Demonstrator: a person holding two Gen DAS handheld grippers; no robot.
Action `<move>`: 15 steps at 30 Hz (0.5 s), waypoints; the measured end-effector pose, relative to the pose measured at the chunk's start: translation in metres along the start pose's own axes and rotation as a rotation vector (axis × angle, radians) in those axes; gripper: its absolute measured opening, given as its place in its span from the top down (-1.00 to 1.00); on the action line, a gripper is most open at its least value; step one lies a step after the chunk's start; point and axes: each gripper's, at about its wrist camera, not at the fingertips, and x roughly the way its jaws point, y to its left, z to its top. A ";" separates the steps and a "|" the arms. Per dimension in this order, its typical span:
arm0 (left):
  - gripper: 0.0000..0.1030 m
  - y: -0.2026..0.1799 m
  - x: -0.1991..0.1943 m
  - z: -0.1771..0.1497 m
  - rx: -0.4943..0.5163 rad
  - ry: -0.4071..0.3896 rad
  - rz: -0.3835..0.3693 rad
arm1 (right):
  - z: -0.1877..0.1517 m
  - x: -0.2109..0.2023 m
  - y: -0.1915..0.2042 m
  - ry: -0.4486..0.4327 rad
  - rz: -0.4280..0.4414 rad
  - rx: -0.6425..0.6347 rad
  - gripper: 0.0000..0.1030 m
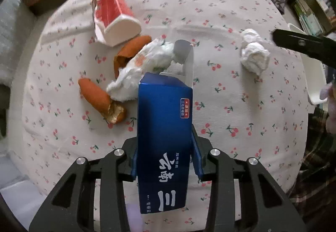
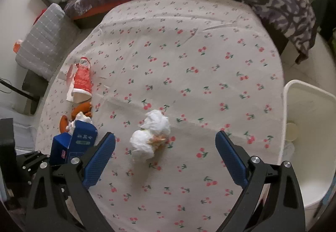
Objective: Collect trash
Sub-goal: 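Grasp the dark-blue box with the left tool while the right tool approaches the white tissue, then grasp the crumpled white tissue with the right tool while the left tool lifts the box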
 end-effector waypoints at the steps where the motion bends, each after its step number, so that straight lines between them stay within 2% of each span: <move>1: 0.28 -0.002 -0.006 -0.001 0.001 -0.015 -0.004 | -0.001 0.003 0.003 0.011 0.006 -0.008 -0.81; 5: 0.28 0.006 -0.040 -0.004 -0.060 -0.113 -0.023 | -0.004 0.014 0.009 0.049 0.017 -0.017 -0.81; 8: 0.28 0.013 -0.074 -0.006 -0.165 -0.247 -0.053 | -0.004 0.023 0.012 0.069 0.028 -0.005 -0.78; 10: 0.28 0.027 -0.089 -0.009 -0.251 -0.346 -0.064 | -0.004 0.029 0.013 0.076 0.032 0.005 -0.56; 12: 0.27 0.034 -0.099 -0.012 -0.301 -0.409 -0.045 | -0.004 0.036 0.015 0.086 0.036 0.011 -0.37; 15: 0.27 0.034 -0.100 -0.008 -0.324 -0.449 -0.032 | -0.005 0.044 0.019 0.096 0.036 0.013 0.05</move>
